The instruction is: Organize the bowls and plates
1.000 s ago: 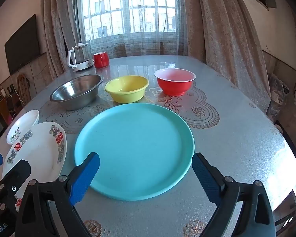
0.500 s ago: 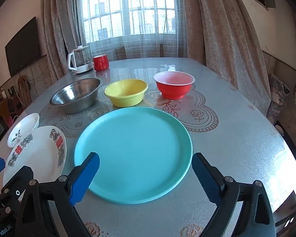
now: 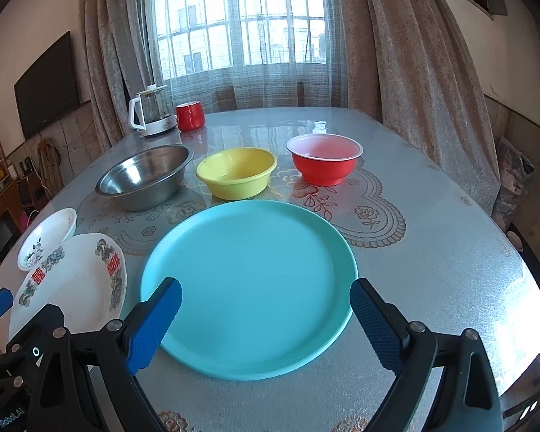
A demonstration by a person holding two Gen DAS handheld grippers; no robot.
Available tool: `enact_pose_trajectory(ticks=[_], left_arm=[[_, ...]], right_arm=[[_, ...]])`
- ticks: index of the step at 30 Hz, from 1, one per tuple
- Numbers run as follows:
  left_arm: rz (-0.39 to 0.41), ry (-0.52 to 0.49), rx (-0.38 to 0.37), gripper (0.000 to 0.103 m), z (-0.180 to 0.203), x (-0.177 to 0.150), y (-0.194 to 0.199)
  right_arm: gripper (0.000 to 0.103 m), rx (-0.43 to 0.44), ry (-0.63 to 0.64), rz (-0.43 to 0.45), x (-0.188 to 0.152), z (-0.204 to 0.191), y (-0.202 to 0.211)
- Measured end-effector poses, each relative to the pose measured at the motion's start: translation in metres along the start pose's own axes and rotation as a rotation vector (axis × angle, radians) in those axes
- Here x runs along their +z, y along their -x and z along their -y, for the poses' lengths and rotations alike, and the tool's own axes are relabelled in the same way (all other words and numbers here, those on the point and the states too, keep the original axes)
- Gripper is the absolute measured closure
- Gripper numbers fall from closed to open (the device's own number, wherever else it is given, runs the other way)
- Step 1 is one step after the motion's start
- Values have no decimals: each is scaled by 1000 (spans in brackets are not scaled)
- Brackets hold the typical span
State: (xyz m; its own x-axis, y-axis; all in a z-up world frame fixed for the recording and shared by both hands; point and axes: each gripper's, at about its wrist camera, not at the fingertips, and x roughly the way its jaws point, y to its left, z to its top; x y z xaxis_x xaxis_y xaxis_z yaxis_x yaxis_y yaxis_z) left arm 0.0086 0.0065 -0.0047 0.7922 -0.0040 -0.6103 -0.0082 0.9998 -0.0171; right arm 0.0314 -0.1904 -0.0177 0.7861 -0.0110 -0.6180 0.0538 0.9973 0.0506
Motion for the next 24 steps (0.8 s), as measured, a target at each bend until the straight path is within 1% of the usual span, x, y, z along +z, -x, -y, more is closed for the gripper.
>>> enact_pose_trajectory(ticks=[7, 24], left_arm=[[12, -2, 10, 8, -1, 0, 2], [4, 3, 20, 8, -3, 1, 2]], right_arm=[[7, 12, 2, 7, 2, 0, 1], [7, 29, 3, -2, 0, -1, -2]])
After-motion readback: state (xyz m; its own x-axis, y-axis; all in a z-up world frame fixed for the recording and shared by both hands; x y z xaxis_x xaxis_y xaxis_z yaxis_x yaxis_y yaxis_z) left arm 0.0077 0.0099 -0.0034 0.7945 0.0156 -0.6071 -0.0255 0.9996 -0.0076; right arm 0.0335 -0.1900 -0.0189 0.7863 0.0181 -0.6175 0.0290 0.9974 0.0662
